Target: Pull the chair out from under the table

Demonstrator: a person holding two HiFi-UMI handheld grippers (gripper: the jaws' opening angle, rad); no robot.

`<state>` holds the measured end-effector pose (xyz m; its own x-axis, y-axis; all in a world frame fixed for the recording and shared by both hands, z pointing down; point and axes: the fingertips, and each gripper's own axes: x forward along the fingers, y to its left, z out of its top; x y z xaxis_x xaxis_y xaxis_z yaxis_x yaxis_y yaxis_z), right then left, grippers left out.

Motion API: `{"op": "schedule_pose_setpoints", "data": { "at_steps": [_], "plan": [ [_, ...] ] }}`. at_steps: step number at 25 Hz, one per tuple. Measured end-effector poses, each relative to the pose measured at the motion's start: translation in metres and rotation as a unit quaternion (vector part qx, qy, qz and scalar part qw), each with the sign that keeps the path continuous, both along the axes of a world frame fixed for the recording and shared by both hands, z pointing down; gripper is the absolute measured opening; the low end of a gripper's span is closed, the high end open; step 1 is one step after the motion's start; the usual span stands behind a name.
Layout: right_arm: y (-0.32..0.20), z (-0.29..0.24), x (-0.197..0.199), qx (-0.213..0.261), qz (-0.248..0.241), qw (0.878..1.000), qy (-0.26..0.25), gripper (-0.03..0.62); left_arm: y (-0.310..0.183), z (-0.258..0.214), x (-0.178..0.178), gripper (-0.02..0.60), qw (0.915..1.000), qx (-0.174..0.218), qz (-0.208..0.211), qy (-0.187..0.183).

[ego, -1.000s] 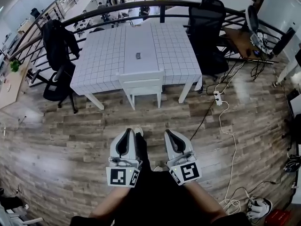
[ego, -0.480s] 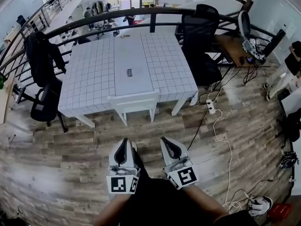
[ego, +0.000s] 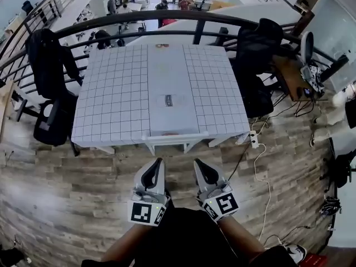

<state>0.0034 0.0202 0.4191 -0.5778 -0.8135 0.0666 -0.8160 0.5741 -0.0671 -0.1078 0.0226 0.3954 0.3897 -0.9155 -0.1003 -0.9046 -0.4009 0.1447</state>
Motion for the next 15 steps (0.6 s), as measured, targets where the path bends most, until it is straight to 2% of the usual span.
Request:
{"op": "schedule_pose_setpoints", "data": {
  "at_steps": [7, 12, 15],
  "plan": [
    [-0.134, -0.010, -0.004, -0.068, 0.010, 0.997, 0.026, -0.005, -0.127, -0.013, -0.036, 0.006, 0.9979, -0.063, -0.011, 0.005],
    [-0.180, 0.003, -0.023, -0.078, 0.019, 0.997, 0.020, -0.006, -0.170, 0.011, -0.049, 0.006, 0.9966, -0.082, -0.001, 0.009],
    [-0.191, -0.001, -0.023, -0.076, 0.012, 0.997, 0.004, -0.006, -0.181, 0.017, -0.042, 0.006, 0.9963, -0.085, -0.002, 0.007]
  ]
}}
